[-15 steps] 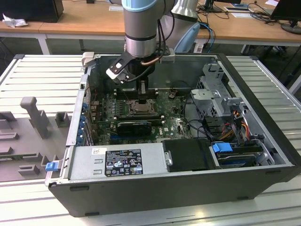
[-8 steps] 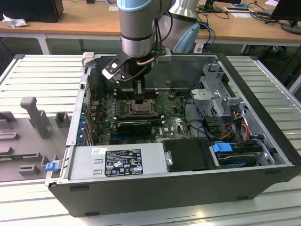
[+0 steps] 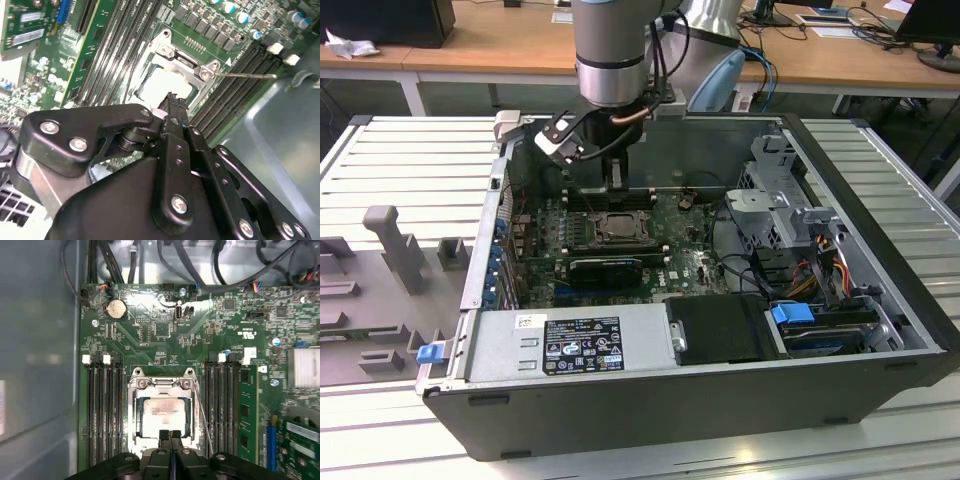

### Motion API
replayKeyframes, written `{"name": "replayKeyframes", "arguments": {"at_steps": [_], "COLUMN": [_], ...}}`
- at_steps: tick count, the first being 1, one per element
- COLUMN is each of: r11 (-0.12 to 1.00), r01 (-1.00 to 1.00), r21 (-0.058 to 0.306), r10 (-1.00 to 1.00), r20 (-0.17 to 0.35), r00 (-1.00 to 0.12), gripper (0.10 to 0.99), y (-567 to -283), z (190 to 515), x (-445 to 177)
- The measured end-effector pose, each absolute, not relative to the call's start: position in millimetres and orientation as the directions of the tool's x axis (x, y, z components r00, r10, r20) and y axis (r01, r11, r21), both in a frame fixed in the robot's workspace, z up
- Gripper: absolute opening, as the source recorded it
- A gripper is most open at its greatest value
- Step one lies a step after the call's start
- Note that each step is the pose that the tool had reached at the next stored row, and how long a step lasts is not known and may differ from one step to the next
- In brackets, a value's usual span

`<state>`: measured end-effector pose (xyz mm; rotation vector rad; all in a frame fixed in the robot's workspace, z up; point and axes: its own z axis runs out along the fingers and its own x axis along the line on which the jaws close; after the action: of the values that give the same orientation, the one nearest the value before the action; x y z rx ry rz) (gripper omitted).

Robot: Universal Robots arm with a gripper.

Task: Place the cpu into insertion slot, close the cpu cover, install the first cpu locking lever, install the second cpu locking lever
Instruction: 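Install the first cpu locking lever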

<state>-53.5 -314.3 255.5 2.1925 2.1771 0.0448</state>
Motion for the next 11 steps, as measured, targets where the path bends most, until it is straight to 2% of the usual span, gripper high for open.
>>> {"name": "replayKeyframes", "arguments": {"at_steps": [1, 2, 5, 11], "r11": [-0.007, 0.010, 0.077, 0.139], "r01": [0.998, 0.998, 0.995, 0.989], "r21": [0.057, 0.057, 0.057, 0.057], "r10": [1.000, 1.000, 0.997, 0.990], "r20": [-0.016, -0.016, -0.017, -0.017], "r00": [0.007, -0.009, -0.076, -0.138], "gripper": [0.106, 0.106, 0.106, 0.106], "y": [-314.3, -314.3, -314.3, -314.3], "z": [273.0, 275.6, 275.7, 275.7], "x": [-53.5, -53.4, -53.5, -53.5]}}
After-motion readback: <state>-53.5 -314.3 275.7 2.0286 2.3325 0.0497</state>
